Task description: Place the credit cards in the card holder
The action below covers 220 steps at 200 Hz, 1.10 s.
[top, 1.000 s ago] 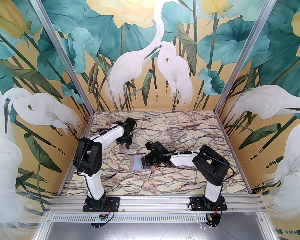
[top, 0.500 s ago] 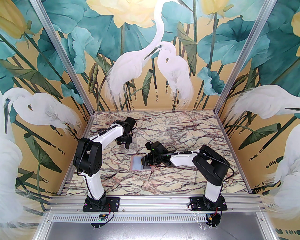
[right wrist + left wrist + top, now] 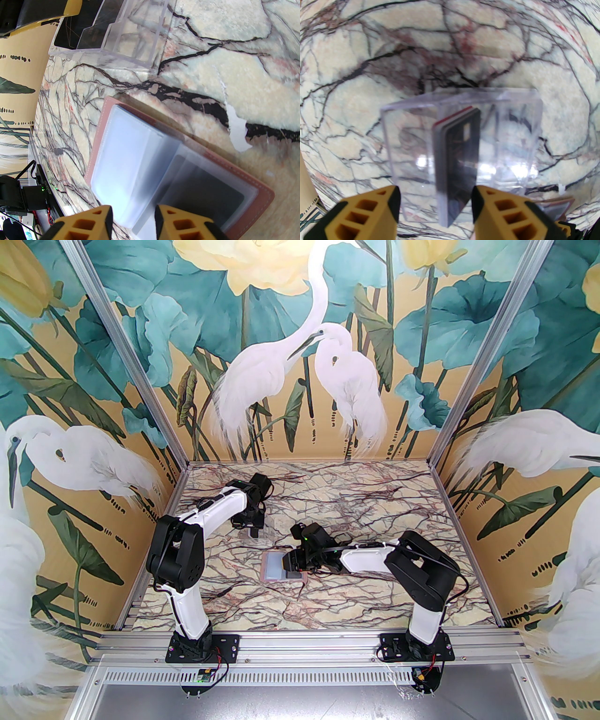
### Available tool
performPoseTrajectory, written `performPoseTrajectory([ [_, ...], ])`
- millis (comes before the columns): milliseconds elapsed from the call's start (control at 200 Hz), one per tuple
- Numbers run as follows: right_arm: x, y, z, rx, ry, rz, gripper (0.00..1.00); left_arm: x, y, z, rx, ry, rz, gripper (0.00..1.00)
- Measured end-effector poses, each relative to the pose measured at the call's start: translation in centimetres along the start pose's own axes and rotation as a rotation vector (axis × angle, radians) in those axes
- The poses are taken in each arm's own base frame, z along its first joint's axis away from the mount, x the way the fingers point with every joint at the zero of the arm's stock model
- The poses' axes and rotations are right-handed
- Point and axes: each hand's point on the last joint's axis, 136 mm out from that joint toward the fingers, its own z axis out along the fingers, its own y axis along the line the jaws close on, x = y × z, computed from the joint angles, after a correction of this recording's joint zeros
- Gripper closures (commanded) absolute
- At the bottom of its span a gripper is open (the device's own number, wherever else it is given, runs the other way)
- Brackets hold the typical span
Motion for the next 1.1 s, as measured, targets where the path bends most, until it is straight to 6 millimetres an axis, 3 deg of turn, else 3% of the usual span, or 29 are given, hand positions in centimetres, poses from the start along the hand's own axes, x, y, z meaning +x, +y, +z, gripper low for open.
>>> performPoseTrajectory([
  [840,0.2,-0.2,0.2,0.002,0.009,0.004,0.62,0.1,-0.5,1.2,0.001,0.009,-0.004,0.60],
  [1100,0.3,-0.2,0.2,-0.001,0.013,0.005,0.62,0.3,-0.8,1.6,-0.008,0.016,0.002,0.69],
])
